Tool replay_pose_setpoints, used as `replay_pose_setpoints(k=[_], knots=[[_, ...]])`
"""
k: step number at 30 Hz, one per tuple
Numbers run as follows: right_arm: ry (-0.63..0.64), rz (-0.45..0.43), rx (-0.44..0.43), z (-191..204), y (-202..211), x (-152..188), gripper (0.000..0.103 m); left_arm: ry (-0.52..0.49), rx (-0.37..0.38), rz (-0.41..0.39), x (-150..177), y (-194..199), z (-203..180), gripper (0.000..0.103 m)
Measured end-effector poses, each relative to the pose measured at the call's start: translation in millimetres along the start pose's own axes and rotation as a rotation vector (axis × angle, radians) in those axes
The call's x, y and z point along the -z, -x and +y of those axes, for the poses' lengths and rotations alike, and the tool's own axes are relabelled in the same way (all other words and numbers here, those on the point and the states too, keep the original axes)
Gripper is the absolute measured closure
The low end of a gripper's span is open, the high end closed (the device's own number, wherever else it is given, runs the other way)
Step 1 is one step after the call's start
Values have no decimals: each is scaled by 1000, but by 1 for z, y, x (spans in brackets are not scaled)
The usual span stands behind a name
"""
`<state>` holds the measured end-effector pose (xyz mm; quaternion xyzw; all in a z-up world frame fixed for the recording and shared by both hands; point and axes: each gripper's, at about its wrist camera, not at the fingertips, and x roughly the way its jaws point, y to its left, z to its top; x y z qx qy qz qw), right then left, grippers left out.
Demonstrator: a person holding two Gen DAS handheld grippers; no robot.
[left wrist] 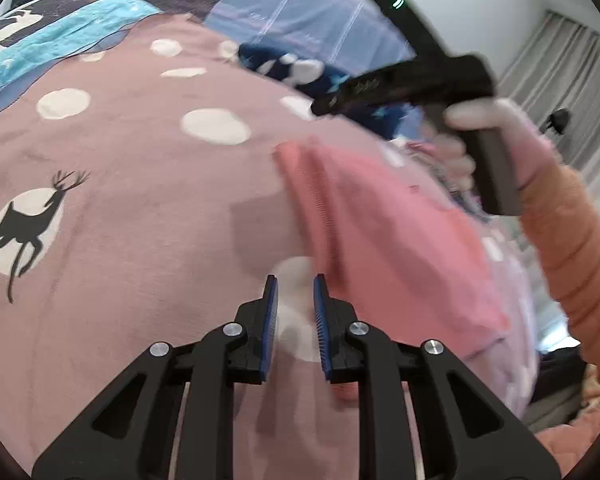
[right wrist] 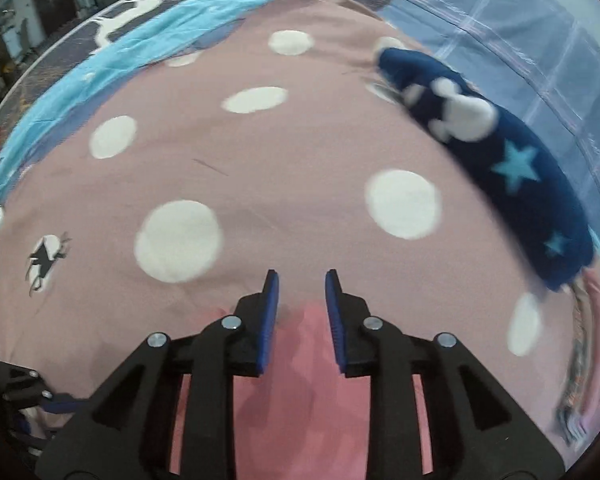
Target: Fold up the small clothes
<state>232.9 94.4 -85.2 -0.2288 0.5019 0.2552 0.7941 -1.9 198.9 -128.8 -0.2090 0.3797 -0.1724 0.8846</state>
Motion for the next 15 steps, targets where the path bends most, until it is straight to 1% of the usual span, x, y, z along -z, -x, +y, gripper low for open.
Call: replay_pose_setpoints(k=[1,2,3,4,5,6,8,9,10,11,12,13,15], knots=[[-18,30,-11,-4,0,4,78,-17,44,-2,1,2,-7,84],[-30,58,-23,-5,-6,8,78,-32,68,3,2,1,-12,84],[-38,92,-35,-4,-10,14,78,-52,77,16,3,-3,-19,80],[-40,111,-46,-1,-14,17,74,-72,63,31,4,-7,-22,73],[-43,128,-59,4,-18,22,71,-97,28,52,6,-15,-26,73],[-45,142,-63,4,-25,18,67,-108,5,74,8,-22,-27,73],[-55,154,-43,8,-32,18,66,-100,7,93,11,-29,-26,73],[-58,155,-35,7,-35,17,66,-102,12,89,11,-28,-26,73],[-61,156,-18,8,-39,16,68,-108,9,77,11,-26,-26,77],[-63,153,-3,7,-43,14,77,-108,10,69,10,-24,-25,82],[-65,143,13,7,-43,14,96,-103,16,61,10,-21,-25,88],[-70,133,15,6,-42,13,96,-95,28,50,8,-18,-23,92],[-75,109,15,5,-36,13,97,-94,50,53,9,-15,-20,95]])
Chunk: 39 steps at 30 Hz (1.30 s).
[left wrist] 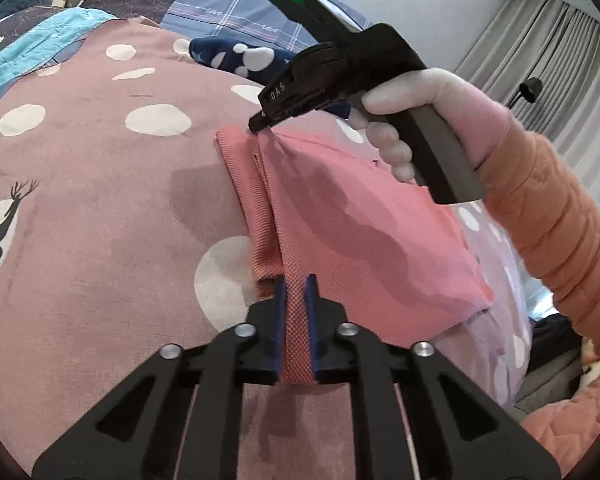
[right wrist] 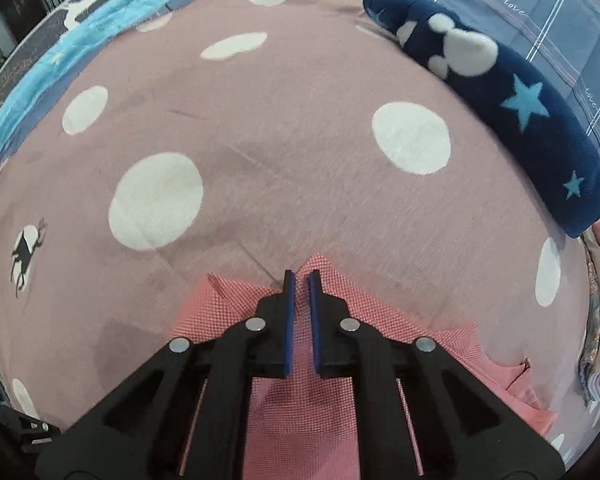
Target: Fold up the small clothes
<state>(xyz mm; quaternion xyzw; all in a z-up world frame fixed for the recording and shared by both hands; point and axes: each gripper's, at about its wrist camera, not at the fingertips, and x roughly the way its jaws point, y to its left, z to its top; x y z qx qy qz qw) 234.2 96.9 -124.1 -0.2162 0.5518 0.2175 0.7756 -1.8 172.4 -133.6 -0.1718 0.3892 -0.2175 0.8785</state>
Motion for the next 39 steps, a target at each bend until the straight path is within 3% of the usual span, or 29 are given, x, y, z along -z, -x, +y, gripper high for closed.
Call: replay_pose_setpoints(k=[3,10,13,16,20,23,24,25,30,34,36,37,39], knots=[[-7,-43,-3,-1,12,3,97,-14,6,19,4,-2,-3,100],[-66,-137,-103,-11,43,-3,98,-22,-6,-43,1,20,-12,102],[-60,-157,-130,-4,41,-10,103,-33,-12,-11,4,17,-9,102],[-26,-105,-109,4,13,-15,103,-34,-63,66,10,-3,-5,98],[-80,-104,-158,-9,12,-2,103,-12,-65,64,16,2,2,94],[-78,-171,-170,-29,45,17,94,-7,-77,69,18,6,5,90],[-81,-181,-164,-35,53,23,84,-7,-80,67,19,8,6,89],[-94,-195,-151,-46,64,34,77,-8,-88,62,19,10,6,88],[-227,-258,-120,-108,102,110,72,-8,-87,-3,8,23,-1,88],[-459,-307,-125,-169,117,212,73,-88,-33,-31,-5,24,-27,87],[-535,-321,-147,-180,116,261,76,-108,-7,-10,-6,15,-36,85],[-566,-317,-151,-180,112,295,76,-117,-2,18,-4,6,-40,79],[-598,-293,-147,-177,101,332,76,-161,-102,124,7,-26,-42,76]])
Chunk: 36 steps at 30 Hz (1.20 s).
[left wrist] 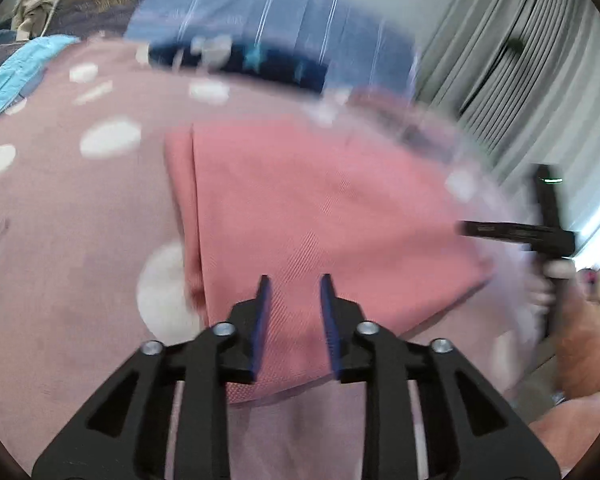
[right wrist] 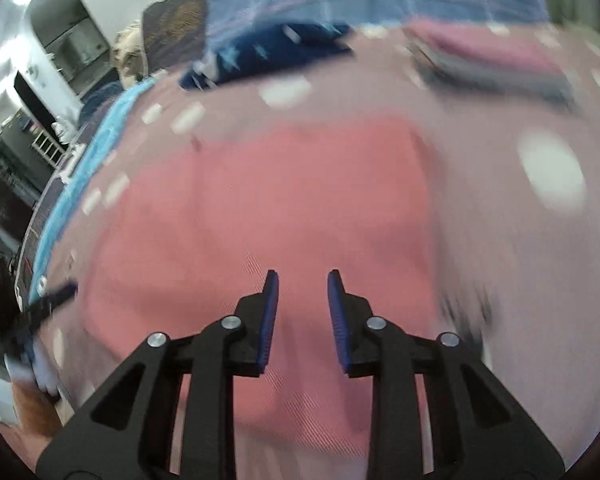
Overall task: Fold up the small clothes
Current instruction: 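Release the shirt with the left gripper and withdraw both grippers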
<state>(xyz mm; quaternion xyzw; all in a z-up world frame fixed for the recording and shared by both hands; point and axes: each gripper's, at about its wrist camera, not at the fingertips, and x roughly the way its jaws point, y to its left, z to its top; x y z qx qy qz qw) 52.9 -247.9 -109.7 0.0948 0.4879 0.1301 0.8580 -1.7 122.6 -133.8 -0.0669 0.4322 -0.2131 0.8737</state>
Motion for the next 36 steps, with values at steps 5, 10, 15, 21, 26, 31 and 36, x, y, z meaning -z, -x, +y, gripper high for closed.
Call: replay_pose_setpoints(k=[5,10,15,21,26,31,36], knots=[[-119,-81,-55,-39,11,58,85,-57,-82,-13,10,2,-14,75],[-89,-106,-53,-33,27,59,83,-43,-75,-33,15,16,-21,74],[-80,-91,-26,-34,20,80,82,-33,-120,-20,23,7,-29,70],[43,-153,7,2,35,78,81,-87,-48,-45,1,8,-63,68],[159,-135,-78,50,21,72,73,-147,-16,42,7,-28,-95,57],[199,-78,1,55,-1,90,72,-143,-10,11,24,-22,-88,56],[198,-68,6,58,13,91,71,-92,-50,-39,29,14,-73,56]])
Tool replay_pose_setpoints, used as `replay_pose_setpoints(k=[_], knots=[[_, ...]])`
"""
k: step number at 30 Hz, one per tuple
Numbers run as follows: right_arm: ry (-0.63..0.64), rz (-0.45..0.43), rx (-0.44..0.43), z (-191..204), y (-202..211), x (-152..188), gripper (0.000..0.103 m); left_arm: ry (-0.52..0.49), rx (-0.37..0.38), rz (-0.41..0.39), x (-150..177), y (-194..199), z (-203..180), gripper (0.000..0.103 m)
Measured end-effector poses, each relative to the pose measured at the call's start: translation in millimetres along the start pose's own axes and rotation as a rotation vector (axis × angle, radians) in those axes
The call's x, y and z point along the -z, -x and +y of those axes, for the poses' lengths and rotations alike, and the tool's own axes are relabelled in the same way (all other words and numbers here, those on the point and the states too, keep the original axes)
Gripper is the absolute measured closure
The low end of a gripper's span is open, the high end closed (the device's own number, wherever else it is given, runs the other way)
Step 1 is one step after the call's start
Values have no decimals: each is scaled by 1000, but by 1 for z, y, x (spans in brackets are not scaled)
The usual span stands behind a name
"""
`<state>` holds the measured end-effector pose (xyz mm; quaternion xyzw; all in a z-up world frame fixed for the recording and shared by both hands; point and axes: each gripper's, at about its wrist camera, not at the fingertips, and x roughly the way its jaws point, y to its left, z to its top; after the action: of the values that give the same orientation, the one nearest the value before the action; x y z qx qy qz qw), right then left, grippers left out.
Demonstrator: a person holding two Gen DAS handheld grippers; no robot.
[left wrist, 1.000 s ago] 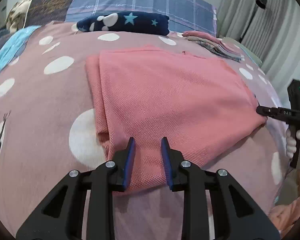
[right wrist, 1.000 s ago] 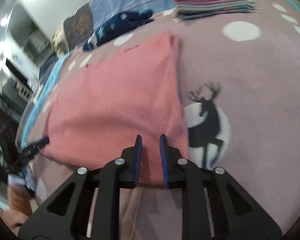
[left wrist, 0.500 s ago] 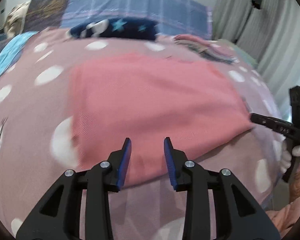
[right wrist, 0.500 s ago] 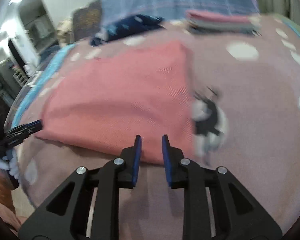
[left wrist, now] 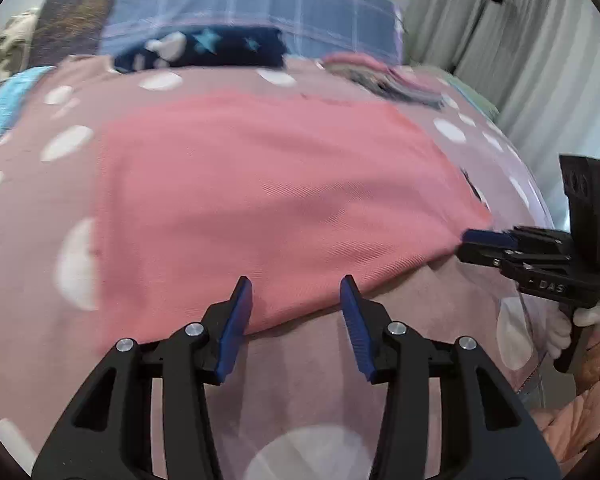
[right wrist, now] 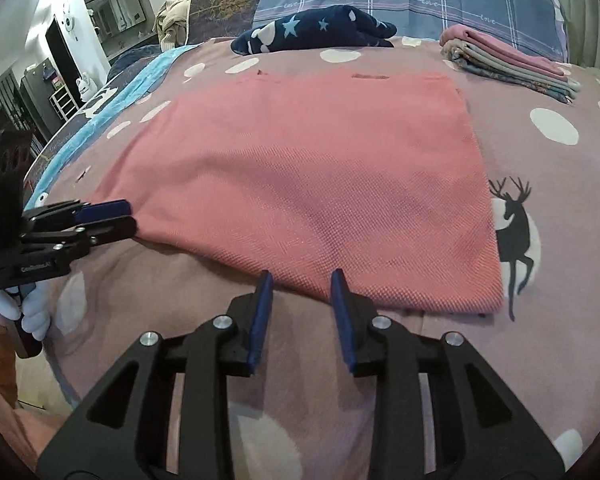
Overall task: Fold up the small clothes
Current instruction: 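Release the shirt with the left gripper and withdraw both grippers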
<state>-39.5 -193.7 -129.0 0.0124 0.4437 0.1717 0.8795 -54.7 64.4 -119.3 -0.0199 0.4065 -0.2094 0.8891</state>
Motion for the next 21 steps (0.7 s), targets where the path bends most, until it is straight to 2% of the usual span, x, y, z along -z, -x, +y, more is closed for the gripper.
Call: replay_pose_setpoints(k=[2,4,7,15,21], knots=[[22,-34,-29,8,10,-4,71,29,-30,-40,-3,13,11,55],[97,-59,-39,29,12,-13,71,64,-69,-73,-4,25,26,53],[217,-65,-53,66,6,-19,66,110,-116,-78,-1,30,42,53],[502,-20,-74,157,-26,-17,66,204,-132,-108,17,42,76,52],[688,-54,-16,210,-40,-14,61,317,-147,-128,31,53,117,52]])
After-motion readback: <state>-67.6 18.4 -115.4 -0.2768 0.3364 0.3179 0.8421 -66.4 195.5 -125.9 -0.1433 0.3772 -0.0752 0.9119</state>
